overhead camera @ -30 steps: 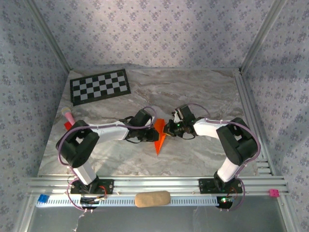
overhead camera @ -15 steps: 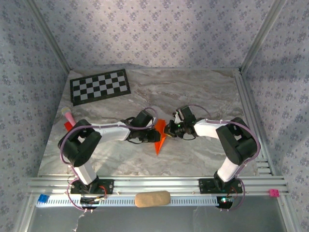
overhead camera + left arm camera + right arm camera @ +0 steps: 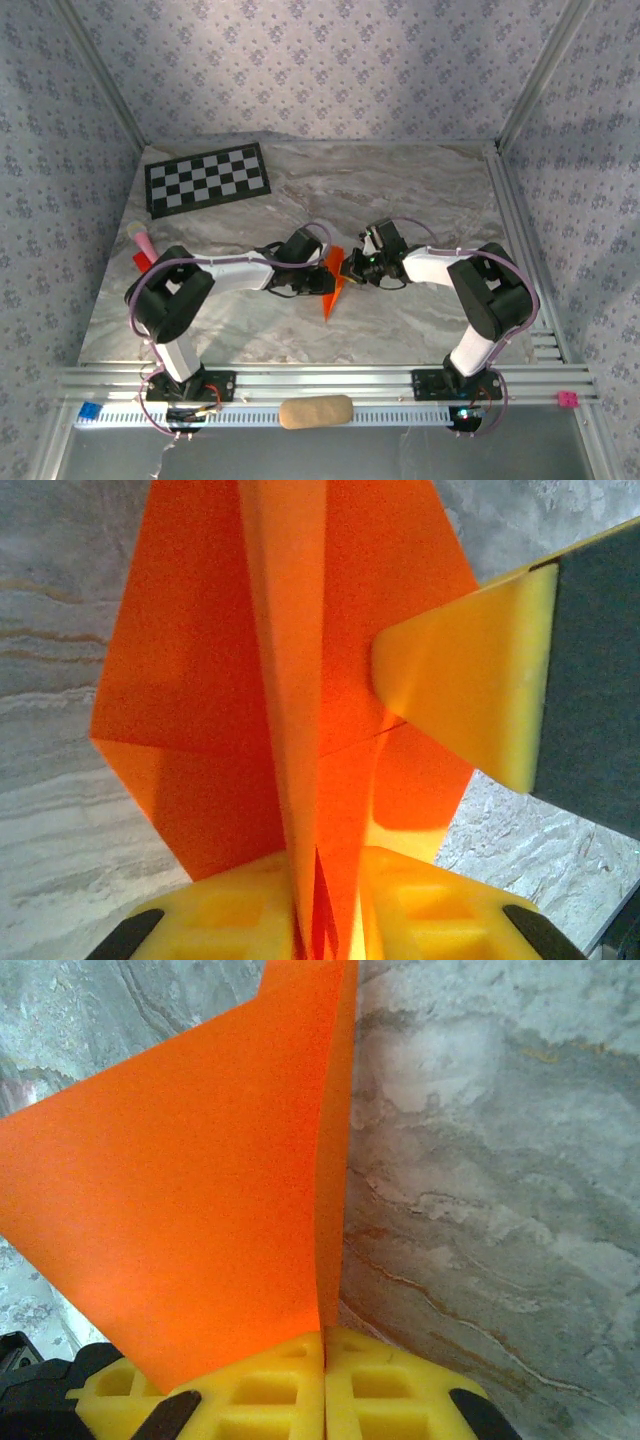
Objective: Fold a paper plane with a square sheet of paper (pick it up from the middle)
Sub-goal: Move a paper plane to the center of the table.
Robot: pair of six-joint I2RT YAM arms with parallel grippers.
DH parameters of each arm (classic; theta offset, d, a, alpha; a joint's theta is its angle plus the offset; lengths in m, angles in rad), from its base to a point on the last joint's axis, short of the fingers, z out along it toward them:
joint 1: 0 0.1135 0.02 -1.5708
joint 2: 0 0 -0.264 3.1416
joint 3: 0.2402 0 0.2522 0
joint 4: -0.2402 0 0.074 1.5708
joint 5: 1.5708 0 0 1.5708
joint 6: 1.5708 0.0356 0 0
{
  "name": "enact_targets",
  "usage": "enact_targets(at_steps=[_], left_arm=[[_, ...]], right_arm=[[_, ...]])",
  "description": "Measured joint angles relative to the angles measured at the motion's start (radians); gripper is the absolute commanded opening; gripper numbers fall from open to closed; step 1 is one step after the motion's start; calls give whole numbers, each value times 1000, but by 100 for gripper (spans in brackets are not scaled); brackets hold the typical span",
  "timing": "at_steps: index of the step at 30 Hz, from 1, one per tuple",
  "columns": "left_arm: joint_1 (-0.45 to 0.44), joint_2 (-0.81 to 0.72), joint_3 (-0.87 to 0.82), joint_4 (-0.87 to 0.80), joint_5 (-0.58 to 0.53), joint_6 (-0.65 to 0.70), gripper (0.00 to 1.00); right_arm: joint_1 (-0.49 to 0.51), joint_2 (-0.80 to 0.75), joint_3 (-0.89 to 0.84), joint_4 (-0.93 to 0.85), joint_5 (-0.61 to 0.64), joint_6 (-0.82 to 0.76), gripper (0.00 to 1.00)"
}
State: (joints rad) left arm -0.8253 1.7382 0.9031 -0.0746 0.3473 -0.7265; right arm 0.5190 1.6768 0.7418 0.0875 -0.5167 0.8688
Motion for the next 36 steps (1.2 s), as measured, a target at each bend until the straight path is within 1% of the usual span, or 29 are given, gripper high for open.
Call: enact_targets(at_steps=[4,10,14,15,18,19,21,23,25,30,36], left_arm=[[-2,16,5,-3,0,0,21],[-4,30,10,-9,-1,0,16],[-8,31,17,-13,-1,0,9],[-8,31,18,-16,-1,0,8],[-8,31,22,-27,-9,-1,6],[-8,31,26,-38,-18,-1,5],[-8,30,40,-68,-42,-5,4],[-8,22,59,-112,-84,-8,4],[-8,8,79,-165,-129,-9,4],[-8,-2,169,-322,-241,-8,4],[-6,32,249,-439,-304,-8,3]], right_arm=[[-1,1,-1,0,-1,1,8],[-1,2,-3,1,-4,3,8],[-1,2,-5,1,-4,4,9],[-2,2,-5,1,-4,3,11],[-4,2,-5,2,-4,2,21],[-5,1,-5,1,-3,0,25],[-8,-8,-5,-9,3,-10,38],[-15,-40,-8,-34,24,-23,47],[-26,-83,-11,-59,47,-37,49],[-62,-171,-19,-98,101,-58,50],[-78,-183,-45,-131,122,-66,50]])
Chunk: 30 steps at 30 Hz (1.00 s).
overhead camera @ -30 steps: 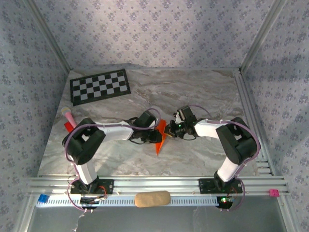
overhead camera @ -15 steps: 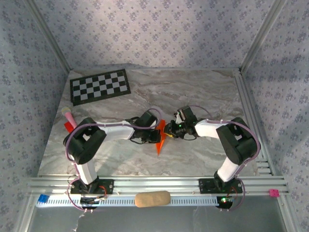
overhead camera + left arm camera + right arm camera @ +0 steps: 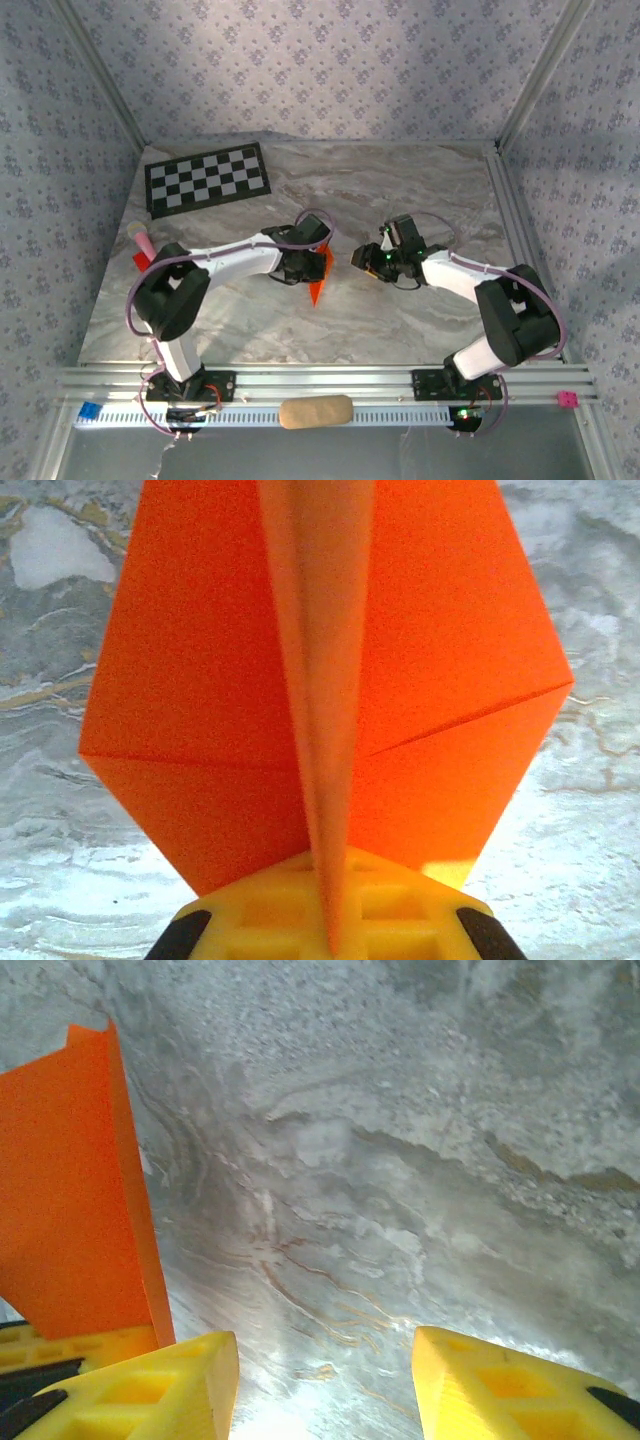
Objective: Fold a paper plane with a square sheet of paper (pick it up from the middle)
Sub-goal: Move a paper plane to the center of the table.
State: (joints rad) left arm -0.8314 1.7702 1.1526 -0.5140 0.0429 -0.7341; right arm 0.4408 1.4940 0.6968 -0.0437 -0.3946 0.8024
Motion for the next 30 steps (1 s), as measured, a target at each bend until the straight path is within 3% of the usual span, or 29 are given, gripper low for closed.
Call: enact_targets(at_steps=[30], left_arm=[[-7,105,51,-70,-38,-1,13]], right_arm=[[0,10,-3,-16,6,-6,50]])
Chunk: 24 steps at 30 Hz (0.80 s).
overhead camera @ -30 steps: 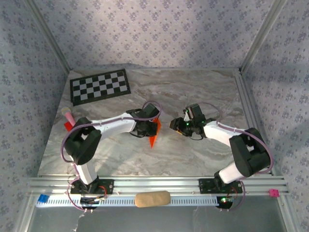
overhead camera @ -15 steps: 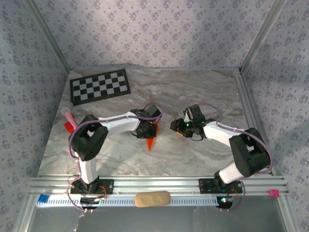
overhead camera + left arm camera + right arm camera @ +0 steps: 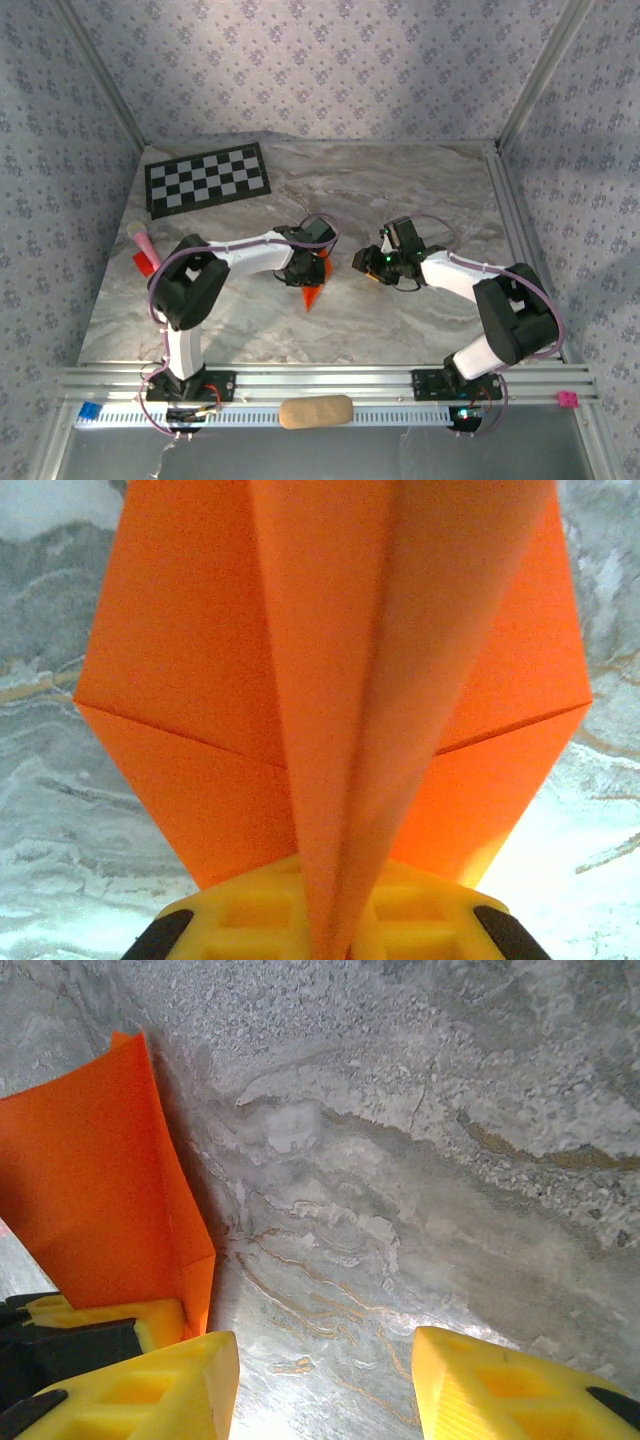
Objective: Fold a paper plane with a square sheet of paper (pick it up from the middle)
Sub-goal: Move a paper plane to the center of the table.
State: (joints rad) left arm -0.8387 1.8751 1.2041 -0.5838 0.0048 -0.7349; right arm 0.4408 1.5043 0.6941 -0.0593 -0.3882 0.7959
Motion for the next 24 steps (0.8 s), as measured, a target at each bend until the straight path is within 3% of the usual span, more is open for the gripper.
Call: enact_targets(at_steps=[7,20,24], left_arm=[[-25,16,19,-9,-46,-25,16],[-70,60,77,-40,-137,-150,35],[-80,78,103,-55,-163,-174,35]], right_arm=[[0,1,0,-6,0,0,50],[-18,-52,-4,-61,18,-33,51],[-36,-79,-13,-71,18,-45,51]])
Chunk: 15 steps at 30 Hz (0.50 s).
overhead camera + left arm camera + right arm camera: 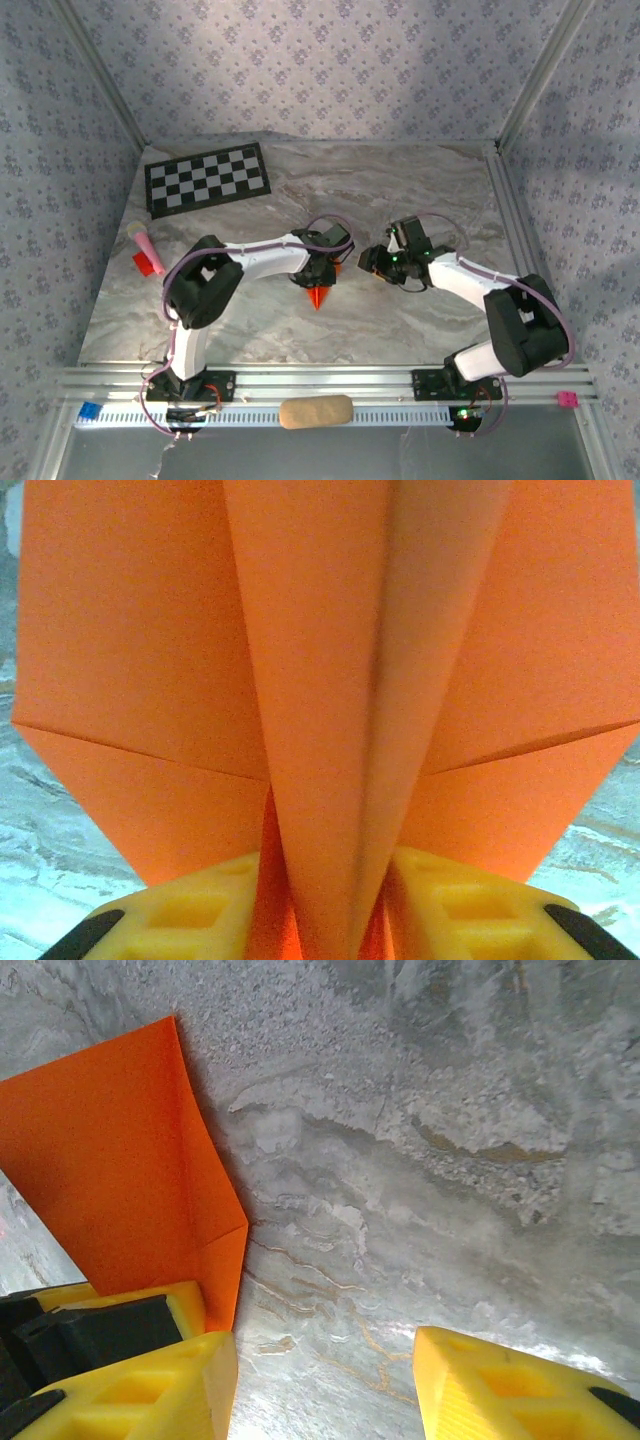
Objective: Fold a paper plane with a square sheet of paper (pick it up from the middle)
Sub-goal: Move a paper plane to the center of the table.
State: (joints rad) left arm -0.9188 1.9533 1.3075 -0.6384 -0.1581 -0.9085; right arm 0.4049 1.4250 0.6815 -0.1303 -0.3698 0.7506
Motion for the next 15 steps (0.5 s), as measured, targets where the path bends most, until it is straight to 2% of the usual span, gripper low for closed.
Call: enact_targets(at_steps=[15], left_arm=[[-5,31,51,-50,-34,-22,40]], right_arm=[[-19,-11,-18,-9,-3,-8,51]])
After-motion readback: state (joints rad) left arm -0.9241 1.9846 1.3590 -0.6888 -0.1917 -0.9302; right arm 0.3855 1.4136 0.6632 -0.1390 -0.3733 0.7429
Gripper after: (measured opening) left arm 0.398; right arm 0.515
